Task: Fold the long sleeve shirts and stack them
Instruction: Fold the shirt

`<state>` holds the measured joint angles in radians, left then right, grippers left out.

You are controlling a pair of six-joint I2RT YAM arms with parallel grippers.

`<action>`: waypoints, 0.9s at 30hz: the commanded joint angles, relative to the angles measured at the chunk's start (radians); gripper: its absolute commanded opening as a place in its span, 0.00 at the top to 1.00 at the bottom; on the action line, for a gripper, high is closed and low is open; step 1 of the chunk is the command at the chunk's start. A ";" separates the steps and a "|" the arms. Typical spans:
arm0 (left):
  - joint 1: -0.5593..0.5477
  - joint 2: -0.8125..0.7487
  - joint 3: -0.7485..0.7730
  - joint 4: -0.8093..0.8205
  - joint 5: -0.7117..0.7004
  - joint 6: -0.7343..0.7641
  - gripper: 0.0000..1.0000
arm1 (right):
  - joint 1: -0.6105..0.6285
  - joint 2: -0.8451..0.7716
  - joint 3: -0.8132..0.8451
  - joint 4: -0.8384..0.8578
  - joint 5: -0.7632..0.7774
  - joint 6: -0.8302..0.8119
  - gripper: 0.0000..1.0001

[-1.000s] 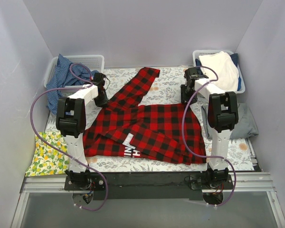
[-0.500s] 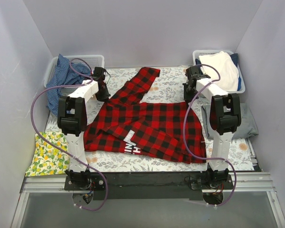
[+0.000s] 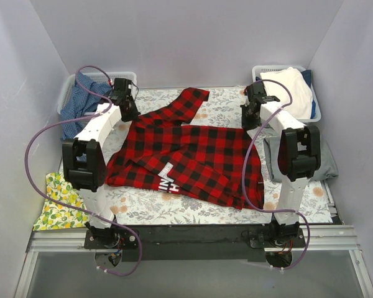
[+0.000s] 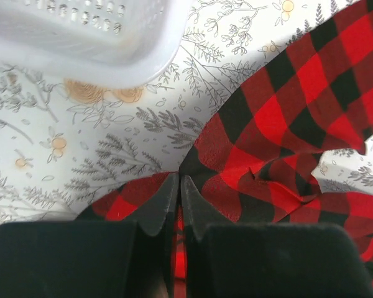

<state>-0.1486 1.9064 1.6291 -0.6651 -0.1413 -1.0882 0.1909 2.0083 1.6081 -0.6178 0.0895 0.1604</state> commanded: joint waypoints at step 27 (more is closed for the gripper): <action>0.035 -0.181 -0.248 0.027 -0.026 -0.059 1.00 | -0.008 -0.505 -0.453 0.050 -0.112 0.005 0.99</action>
<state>-0.1257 1.7908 1.4178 -0.6403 -0.1688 -1.1515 0.1905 1.5867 1.1923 -0.5755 -0.0509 0.1547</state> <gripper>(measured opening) 0.015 0.033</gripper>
